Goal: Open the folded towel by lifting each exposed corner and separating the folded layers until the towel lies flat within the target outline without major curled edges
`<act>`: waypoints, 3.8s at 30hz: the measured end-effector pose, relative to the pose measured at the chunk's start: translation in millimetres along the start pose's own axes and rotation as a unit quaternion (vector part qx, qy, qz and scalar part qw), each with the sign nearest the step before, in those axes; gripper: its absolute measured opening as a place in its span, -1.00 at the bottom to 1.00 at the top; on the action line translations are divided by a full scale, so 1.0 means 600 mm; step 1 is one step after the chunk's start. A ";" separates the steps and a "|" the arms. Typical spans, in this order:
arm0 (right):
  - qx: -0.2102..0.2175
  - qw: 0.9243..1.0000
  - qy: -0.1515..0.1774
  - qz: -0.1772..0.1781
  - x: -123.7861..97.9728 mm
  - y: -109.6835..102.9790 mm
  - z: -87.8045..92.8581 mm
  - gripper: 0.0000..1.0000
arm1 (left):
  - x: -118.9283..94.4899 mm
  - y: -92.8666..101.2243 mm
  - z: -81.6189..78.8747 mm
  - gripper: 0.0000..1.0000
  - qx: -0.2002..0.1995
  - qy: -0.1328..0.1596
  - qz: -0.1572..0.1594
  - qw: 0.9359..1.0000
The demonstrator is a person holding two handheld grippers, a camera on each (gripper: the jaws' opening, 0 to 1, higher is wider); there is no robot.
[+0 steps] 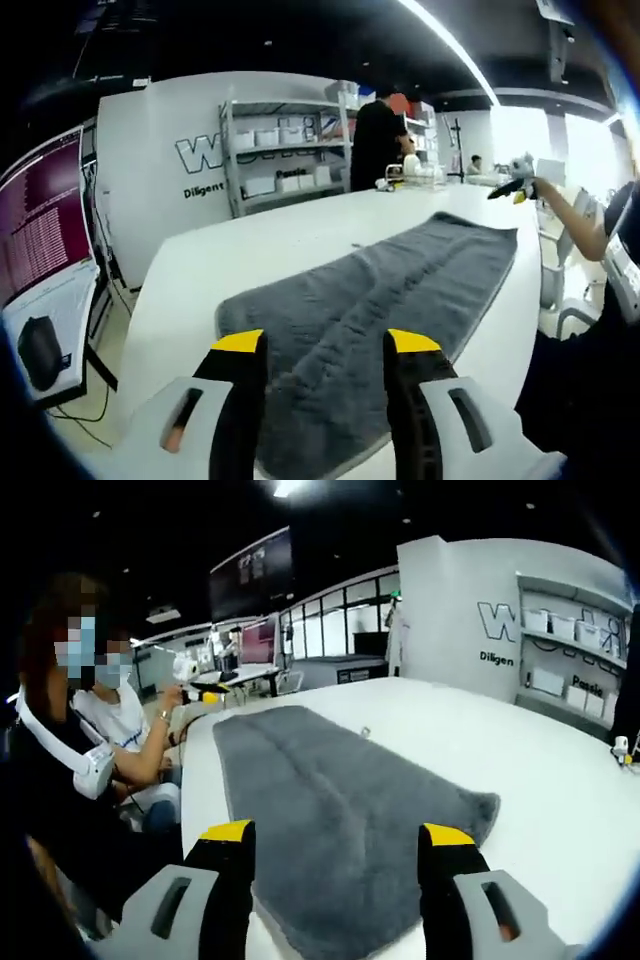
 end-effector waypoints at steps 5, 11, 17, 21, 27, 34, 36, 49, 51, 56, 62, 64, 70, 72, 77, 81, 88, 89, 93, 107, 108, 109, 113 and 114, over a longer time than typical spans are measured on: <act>-0.021 0.997 -0.033 0.065 0.030 0.044 -0.028 0.25 | 0.059 -0.045 -0.012 -0.02 -0.023 0.000 -0.028 0.999; -0.030 0.989 -0.045 0.139 0.069 0.107 -0.058 0.09 | 0.135 -0.092 -0.022 -0.08 -0.019 -0.023 -0.064 0.998; 0.002 0.982 -0.026 0.185 0.091 0.170 -0.069 -0.18 | 0.206 -0.141 -0.024 -0.19 -0.005 -0.053 -0.081 0.995; 0.029 0.978 -0.046 0.202 0.113 0.215 -0.054 -0.24 | 0.243 -0.157 -0.028 -0.30 -0.015 -0.050 -0.081 0.995; 0.040 0.972 -0.072 0.221 0.154 0.279 -0.025 -0.27 | 0.297 -0.175 -0.015 -0.34 -0.011 -0.079 -0.071 0.994; 0.062 0.968 -0.095 0.223 0.195 0.308 0.020 -0.29 | 0.335 -0.188 0.014 -0.37 -0.007 -0.108 -0.077 0.991; 0.066 0.969 -0.100 0.218 0.209 0.311 0.031 -0.32 | 0.344 -0.194 0.026 -0.40 -0.003 -0.122 -0.084 0.989; 0.106 0.961 -0.141 0.212 0.256 0.350 0.086 -0.51 | 0.356 -0.214 0.055 -0.80 0.003 -0.133 -0.116 0.984; 0.109 0.964 -0.134 0.204 0.259 0.348 0.085 -0.63 | 0.359 -0.212 0.057 -0.89 0.003 -0.127 -0.113 0.985; 0.105 0.968 -0.134 0.183 0.273 0.340 0.080 -0.95 | 0.362 -0.212 0.056 -0.94 0.011 -0.129 -0.113 0.985; 0.062 0.966 -0.146 0.205 0.279 0.349 0.074 -1.00 | 0.371 -0.227 0.052 -0.95 0.021 -0.152 -0.118 0.981; 0.047 0.964 -0.147 0.215 0.280 0.352 0.071 -1.00 | 0.372 -0.228 0.051 -0.96 0.028 -0.157 -0.122 0.980; 0.027 0.962 -0.131 0.239 0.289 0.363 0.059 -1.00 | 0.381 -0.248 0.049 -0.96 0.017 -0.151 -0.136 0.979; 0.022 0.960 -0.132 0.246 0.294 0.369 0.057 -1.00 | 0.386 -0.251 0.047 -0.96 0.015 -0.151 -0.137 0.979; 0.010 0.958 -0.132 0.255 0.309 0.386 0.054 -1.00 | 0.393 -0.257 0.045 -0.96 0.024 -0.157 -0.148 0.976; -0.002 0.955 -0.137 0.264 0.319 0.394 0.056 -1.00 | 0.400 -0.264 0.044 -0.96 0.014 -0.159 -0.154 0.975; -0.015 0.950 -0.126 0.285 0.340 0.415 0.055 -1.00 | 0.421 -0.281 0.042 -0.96 0.016 -0.156 -0.164 0.974; -0.017 0.949 -0.125 0.288 0.342 0.417 0.054 -1.00 | 0.421 -0.279 0.043 -0.96 0.018 -0.156 -0.164 0.974; -0.024 0.947 -0.131 0.292 0.348 0.420 0.050 -0.98 | 0.422 -0.281 0.042 -0.94 0.025 -0.156 -0.166 0.973; -0.036 0.939 -0.126 0.317 0.292 0.397 0.005 -0.26 | 0.377 -0.292 0.042 0.04 -0.054 -0.108 -0.174 0.977; -0.032 0.941 -0.127 0.312 0.288 0.394 0.002 -0.21 | 0.373 -0.293 0.043 0.08 -0.056 -0.106 -0.174 0.977; -0.026 0.943 -0.123 0.308 0.283 0.389 -0.001 -0.15 | 0.368 -0.292 0.042 0.09 -0.058 -0.105 -0.172 0.978; -0.022 0.950 -0.110 0.292 0.269 0.362 -0.009 0.12 | 0.344 -0.278 0.026 0.17 -0.081 -0.057 -0.159 0.982; -0.021 0.951 -0.110 0.287 0.265 0.354 -0.009 0.19 | 0.337 -0.273 0.021 0.22 -0.088 -0.044 -0.154 0.983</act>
Point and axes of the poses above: the point that each gripper's makers call its tool centre point, and the gripper's own axes: x roughly forward along the fingers, y roughly to its right, z roughly out of its underside, the point moved 4 cm from there along -x, roughly backward along the fingers, and after that the axes turned 1 degree about -y, right-handed, at the moved point
